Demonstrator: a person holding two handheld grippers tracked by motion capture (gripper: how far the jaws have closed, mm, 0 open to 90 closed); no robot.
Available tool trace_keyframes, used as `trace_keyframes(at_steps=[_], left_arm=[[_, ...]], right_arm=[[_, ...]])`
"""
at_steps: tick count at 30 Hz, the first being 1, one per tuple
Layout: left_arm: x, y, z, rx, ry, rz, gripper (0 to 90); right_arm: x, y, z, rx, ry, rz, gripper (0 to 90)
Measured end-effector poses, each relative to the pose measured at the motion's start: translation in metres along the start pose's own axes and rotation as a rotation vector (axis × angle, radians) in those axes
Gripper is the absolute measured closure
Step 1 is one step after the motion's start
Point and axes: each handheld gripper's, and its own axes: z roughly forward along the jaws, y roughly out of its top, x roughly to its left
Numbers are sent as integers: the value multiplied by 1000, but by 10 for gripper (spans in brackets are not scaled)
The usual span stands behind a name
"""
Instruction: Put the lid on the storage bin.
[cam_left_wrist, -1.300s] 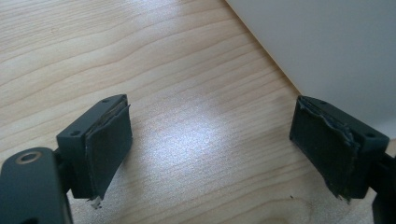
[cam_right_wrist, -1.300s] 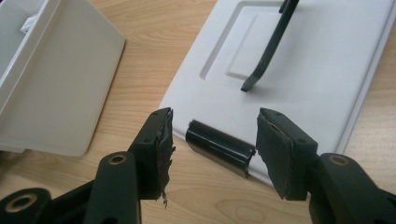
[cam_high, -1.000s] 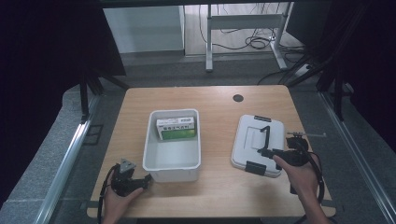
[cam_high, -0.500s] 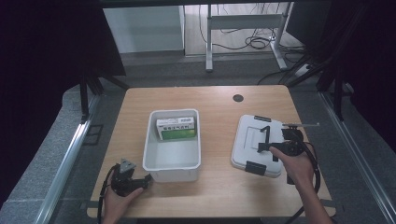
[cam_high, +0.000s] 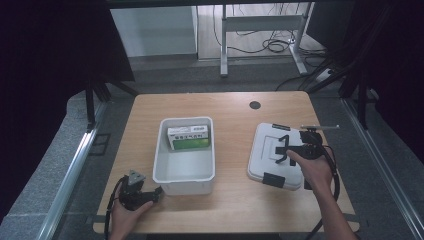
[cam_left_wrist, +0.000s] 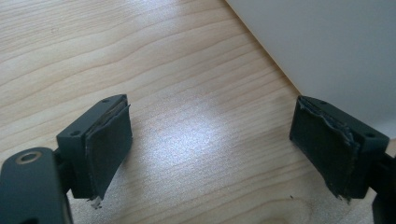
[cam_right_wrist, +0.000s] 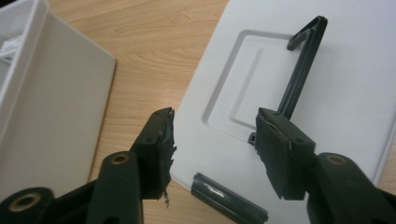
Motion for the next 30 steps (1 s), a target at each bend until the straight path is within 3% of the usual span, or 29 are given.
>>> trace_keyframes(at_steps=[11,30], left_arm=[[0,0,0,0,0,0,129],[0,0,0,1,-1,2,129]], right_arm=[[-4,15,13,44,-48,24,504],[-11,35,23,54,-118,40,502]])
